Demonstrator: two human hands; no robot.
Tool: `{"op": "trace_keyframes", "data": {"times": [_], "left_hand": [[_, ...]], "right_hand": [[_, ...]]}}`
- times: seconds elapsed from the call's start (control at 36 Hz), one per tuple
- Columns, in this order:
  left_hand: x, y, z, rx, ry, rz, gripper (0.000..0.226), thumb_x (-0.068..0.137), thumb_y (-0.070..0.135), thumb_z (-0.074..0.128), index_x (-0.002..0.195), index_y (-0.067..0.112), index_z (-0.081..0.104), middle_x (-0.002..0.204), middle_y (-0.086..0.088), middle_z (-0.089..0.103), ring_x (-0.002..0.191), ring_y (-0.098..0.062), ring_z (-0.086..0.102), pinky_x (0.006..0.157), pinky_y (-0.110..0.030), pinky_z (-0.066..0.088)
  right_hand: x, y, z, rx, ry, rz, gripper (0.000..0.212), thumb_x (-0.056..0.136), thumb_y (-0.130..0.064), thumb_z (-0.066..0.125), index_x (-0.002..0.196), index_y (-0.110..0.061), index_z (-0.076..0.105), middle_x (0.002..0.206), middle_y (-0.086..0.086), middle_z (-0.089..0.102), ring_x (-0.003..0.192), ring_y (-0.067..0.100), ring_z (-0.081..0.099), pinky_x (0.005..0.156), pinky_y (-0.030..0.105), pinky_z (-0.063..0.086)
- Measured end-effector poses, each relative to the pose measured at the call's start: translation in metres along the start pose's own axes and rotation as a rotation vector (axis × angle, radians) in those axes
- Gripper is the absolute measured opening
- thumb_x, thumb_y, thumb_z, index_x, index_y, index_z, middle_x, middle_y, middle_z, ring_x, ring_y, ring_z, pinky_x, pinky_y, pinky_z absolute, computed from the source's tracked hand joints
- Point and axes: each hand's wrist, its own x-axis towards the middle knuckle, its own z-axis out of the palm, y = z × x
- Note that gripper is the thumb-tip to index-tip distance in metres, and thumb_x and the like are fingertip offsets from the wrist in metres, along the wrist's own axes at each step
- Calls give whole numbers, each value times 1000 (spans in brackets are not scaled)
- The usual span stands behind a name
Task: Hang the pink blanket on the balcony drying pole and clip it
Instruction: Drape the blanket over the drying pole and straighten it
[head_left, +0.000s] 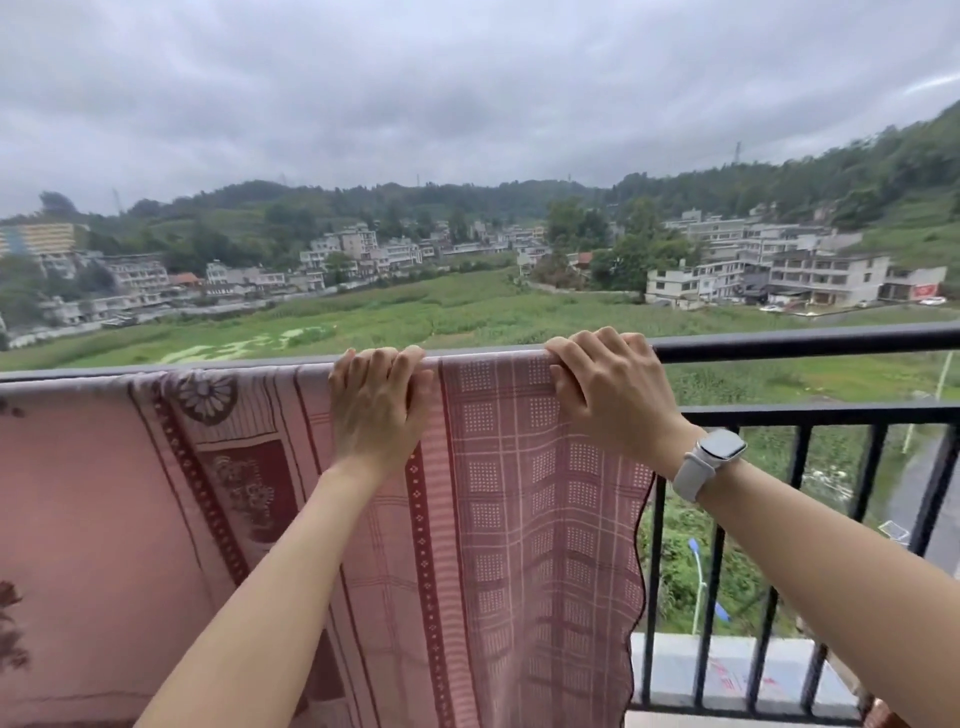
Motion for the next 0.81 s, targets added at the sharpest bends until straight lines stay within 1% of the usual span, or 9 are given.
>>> {"op": "trace_keyframes", "data": {"times": [0.17, 0.25, 0.31, 0.36, 0.42, 0.53, 0.61, 0.72, 0.81], "left_hand": [[-1, -26, -10, 71, -82, -53, 62, 90, 59, 12, 98, 13, 52, 91, -10, 52, 85, -26, 45, 84, -39, 25], [0, -15, -13, 50, -101, -129, 58, 87, 55, 16, 105, 14, 54, 100, -10, 53, 96, -27, 46, 98, -43, 23], [-2, -4, -14, 17, -89, -162, 53, 86, 47, 22, 117, 15, 51, 116, -10, 52, 113, -29, 44, 110, -49, 13], [-6, 10, -13, 7, -61, -99, 48, 86, 39, 30, 126, 18, 46, 131, -8, 48, 127, -28, 37, 112, -51, 4], [-12, 25, -9, -12, -89, 10, 47, 87, 38, 33, 130, 21, 41, 138, -7, 44, 133, -26, 32, 113, -51, 1], [-12, 36, -11, -73, -175, 50, 51, 90, 43, 30, 135, 22, 38, 140, -3, 43, 136, -22, 28, 114, -40, -7], [-11, 24, -20, -94, -172, 28, 51, 91, 40, 26, 137, 22, 40, 143, 0, 41, 138, -17, 27, 115, -36, -3], [-30, -19, -37, -45, -121, -140, 49, 92, 32, 25, 136, 19, 41, 146, -4, 35, 137, -19, 28, 116, -44, 6], [-52, -70, -56, 15, -101, -257, 50, 89, 29, 26, 135, 16, 40, 145, -8, 36, 134, -21, 30, 112, -50, 20]], "right_hand": [[-13, 9, -6, 135, -54, 32, 42, 89, -35, 34, 125, -19, 49, 113, 2, 56, 94, 24, 56, 81, 41, 42], [-23, 18, -11, 244, -62, 42, 47, 90, -37, 31, 133, -21, 43, 123, 0, 53, 102, 22, 53, 90, 43, 38], [-27, 23, -15, 227, -41, 44, 46, 92, -36, 31, 134, -22, 44, 126, -1, 53, 110, 22, 51, 100, 49, 32], [-28, 26, -19, 163, 14, 70, 42, 90, -31, 36, 128, -18, 51, 125, 1, 55, 116, 22, 48, 107, 56, 22], [-27, 22, -22, 103, 57, 97, 40, 86, -22, 42, 123, -14, 56, 127, 5, 54, 122, 23, 44, 109, 60, 15], [-20, -10, -21, 94, 15, -51, 48, 82, -21, 38, 127, -13, 51, 132, 7, 51, 128, 23, 40, 112, 58, 11], [-11, -45, -12, 109, -32, -158, 51, 80, -20, 45, 130, -12, 49, 134, 9, 50, 130, 25, 40, 112, 56, 14], [2, -92, 0, 199, -46, -192, 53, 80, -22, 34, 129, -9, 51, 134, 9, 51, 129, 25, 43, 111, 51, 25], [14, -130, 11, 254, -45, -232, 54, 78, -21, 34, 127, -8, 53, 134, 10, 52, 128, 25, 45, 109, 50, 29]]}}
